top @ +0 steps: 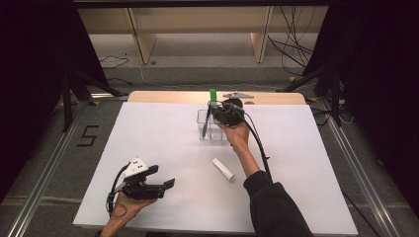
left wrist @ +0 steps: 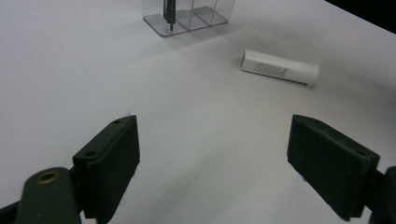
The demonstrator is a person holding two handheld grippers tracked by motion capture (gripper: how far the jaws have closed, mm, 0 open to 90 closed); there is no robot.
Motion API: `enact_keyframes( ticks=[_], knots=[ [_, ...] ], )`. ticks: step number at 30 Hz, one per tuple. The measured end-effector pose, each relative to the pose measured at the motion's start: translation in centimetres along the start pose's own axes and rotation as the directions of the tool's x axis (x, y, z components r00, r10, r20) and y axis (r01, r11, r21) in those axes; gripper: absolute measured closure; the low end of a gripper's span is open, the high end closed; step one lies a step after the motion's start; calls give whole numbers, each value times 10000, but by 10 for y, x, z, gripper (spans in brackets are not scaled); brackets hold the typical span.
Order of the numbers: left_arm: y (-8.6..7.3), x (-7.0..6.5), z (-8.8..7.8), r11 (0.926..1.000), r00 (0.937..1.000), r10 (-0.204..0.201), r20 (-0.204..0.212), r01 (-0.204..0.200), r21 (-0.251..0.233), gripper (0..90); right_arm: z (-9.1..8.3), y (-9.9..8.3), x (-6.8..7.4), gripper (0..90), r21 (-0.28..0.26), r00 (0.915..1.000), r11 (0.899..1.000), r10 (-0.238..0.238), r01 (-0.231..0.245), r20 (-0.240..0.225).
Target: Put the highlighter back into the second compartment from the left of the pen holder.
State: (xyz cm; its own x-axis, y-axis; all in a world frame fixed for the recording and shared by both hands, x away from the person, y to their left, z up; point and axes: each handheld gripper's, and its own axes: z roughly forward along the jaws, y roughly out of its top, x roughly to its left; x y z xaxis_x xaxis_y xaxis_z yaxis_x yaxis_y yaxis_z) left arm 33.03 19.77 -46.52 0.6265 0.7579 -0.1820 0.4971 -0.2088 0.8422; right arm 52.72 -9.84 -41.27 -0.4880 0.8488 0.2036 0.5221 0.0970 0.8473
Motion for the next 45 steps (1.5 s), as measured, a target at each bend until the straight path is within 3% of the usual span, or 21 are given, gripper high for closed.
enact_keyframes(
  ticks=[15, 18, 21, 26, 30, 36, 45],
  knots=[
    [0, 1, 0, 10000, 10000, -24, 16, 24, 48, 168, 6, -4, -3, 757, 395, 9999, 9992, 100, -99, -10],
    [0, 1, 0, 10000, 10000, 0, 4, 0, 47, 168, 5, -4, -4, 605, 393, 9993, 9987, 323, -317, -168],
    [0, 1, 0, 10000, 10000, -10, 4, 10, 37, 168, 0, -1, -6, 503, 260, 9983, 9984, 515, -508, -265],
    [0, 1, 1, 10000, 10000, -29, 14, 29, 52, 168, -14, 1, -7, 398, 202, 9993, 9991, 363, -362, -43],
    [0, 1, 1, 10000, 10000, -13, 4, 12, 58, 168, -25, -1, -8, 376, 196, 9990, 9991, 373, -368, -242],
    [-1, 1, 1, 10000, 10000, -54, 17, 54, 46, 168, -42, -2, -7, 360, 381, 9987, 9992, -83, 102, -508],
    [0, 1, 1, 10000, 10000, -58, -1, 58, 46, 168, -60, -11, -3, 330, 759, 9958, 9964, -320, 386, -858]
  ],
)
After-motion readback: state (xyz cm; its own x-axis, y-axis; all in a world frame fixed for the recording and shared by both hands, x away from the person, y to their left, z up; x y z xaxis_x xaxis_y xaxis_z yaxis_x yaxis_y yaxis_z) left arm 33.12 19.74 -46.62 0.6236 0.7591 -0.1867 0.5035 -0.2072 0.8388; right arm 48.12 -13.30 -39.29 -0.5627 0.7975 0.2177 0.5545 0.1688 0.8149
